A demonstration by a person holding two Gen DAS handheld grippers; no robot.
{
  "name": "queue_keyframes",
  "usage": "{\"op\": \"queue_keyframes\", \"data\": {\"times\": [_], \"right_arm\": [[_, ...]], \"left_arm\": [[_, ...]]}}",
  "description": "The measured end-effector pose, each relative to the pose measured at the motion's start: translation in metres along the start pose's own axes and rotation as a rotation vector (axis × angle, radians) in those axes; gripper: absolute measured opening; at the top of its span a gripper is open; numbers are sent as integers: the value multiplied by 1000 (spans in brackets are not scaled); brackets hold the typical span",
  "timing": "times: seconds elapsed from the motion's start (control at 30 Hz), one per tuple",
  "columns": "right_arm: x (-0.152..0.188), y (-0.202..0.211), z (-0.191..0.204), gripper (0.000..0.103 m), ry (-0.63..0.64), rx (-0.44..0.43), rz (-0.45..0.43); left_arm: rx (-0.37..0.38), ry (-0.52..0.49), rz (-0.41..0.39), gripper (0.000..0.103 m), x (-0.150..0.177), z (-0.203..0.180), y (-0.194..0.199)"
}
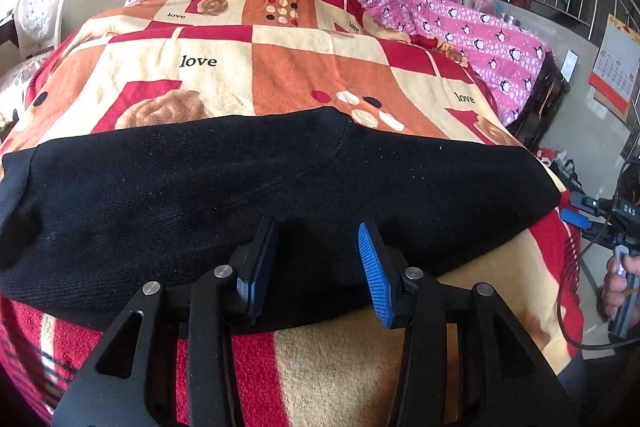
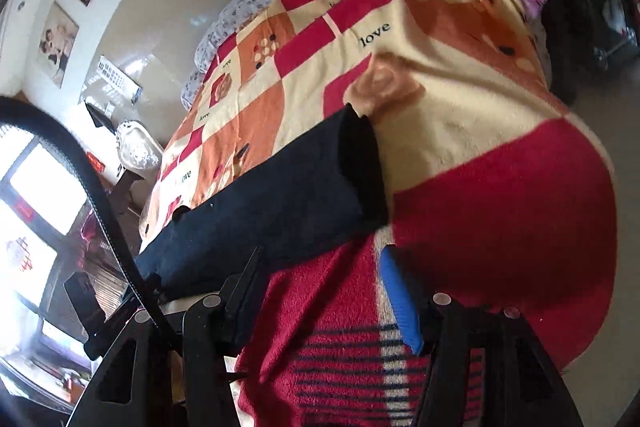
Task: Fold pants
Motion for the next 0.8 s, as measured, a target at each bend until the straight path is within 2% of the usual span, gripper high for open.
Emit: {"op": "queue_keyframes", "data": {"times": [0.2,0.33,0.4,0.47,0.53,0.67,0.8], "right_arm": [[-14,-17,0,55,-45,38,-60],[-7,-10,-5,55,-149,36,-139],[-6,-13,3,54,-87,33,-120],[-9,-9,-8,42,-121,52,-170],[-9,-10,-16,34,-164,19,-187],[-7,-12,-17,17,-76,82,-191],[-4,-13,-11,15,20,120,-200]], "left_arm": [[3,3,-4,42,2,-2,1],[8,7,-5,42,2,-1,2],[5,4,-5,42,1,-1,1],[7,3,-4,42,2,0,2],[8,7,-4,42,1,0,2],[35,-3,7,42,-14,-12,12],[196,15,25,42,-49,-57,21]]}}
Point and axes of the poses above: each gripper's, at about its wrist camera, not at the fingertips, and y roughly against the way its jaws point, z to its left, x to its underside, the point moved 4 cm from there along -y, roughly the way its jaws point, and after that the axes turned 5 degrees about -x, right-handed, at the moved point
